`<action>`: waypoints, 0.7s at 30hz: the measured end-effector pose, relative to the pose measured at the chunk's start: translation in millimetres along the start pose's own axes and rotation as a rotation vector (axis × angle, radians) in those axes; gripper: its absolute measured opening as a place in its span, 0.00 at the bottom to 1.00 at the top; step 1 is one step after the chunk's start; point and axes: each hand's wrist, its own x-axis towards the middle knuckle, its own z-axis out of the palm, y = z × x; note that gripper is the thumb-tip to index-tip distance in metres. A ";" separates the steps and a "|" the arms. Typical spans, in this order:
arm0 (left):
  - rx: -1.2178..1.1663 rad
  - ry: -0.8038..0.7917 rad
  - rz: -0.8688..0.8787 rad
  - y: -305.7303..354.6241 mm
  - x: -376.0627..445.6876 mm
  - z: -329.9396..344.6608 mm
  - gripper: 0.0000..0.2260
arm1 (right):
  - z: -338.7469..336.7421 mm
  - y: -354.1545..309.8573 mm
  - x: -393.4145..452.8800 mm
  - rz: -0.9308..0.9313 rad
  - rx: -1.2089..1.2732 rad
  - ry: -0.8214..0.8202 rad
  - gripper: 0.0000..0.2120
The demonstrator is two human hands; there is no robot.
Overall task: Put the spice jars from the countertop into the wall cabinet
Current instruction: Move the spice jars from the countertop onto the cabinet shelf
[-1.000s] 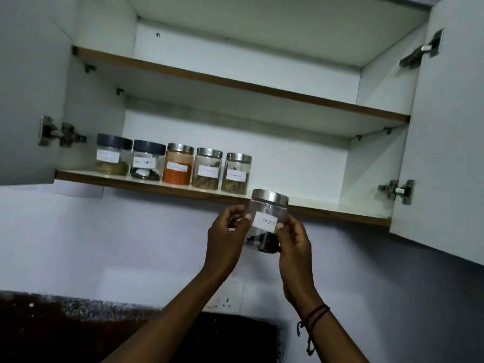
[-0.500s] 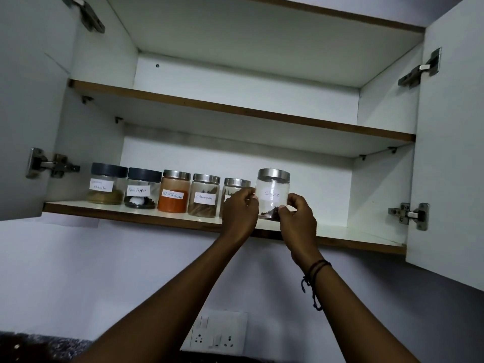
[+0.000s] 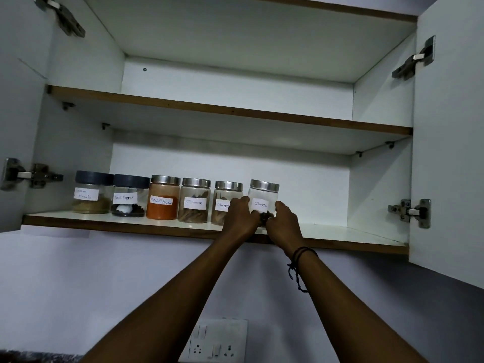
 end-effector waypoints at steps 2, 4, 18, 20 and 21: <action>0.041 -0.006 -0.002 0.3 2.5 0.0 0.11 | 1.1 -2.2 2.0 -0.024 -0.065 -0.039 0.04; 0.068 -0.010 0.007 -0.2 2.7 -1.3 0.06 | 2.4 -2.7 2.7 -0.051 -0.119 -0.084 0.05; -0.151 0.156 0.279 -8.4 -65.3 -8.1 0.08 | -13.0 9.5 -58.1 -0.157 0.135 0.157 0.09; -0.212 0.115 0.266 -11.1 -89.7 -8.0 0.10 | -14.2 17.2 -84.2 -0.173 0.142 0.154 0.08; -0.238 0.084 0.245 -13.3 -103.2 -5.5 0.10 | -13.6 22.9 -97.4 -0.153 0.136 0.133 0.08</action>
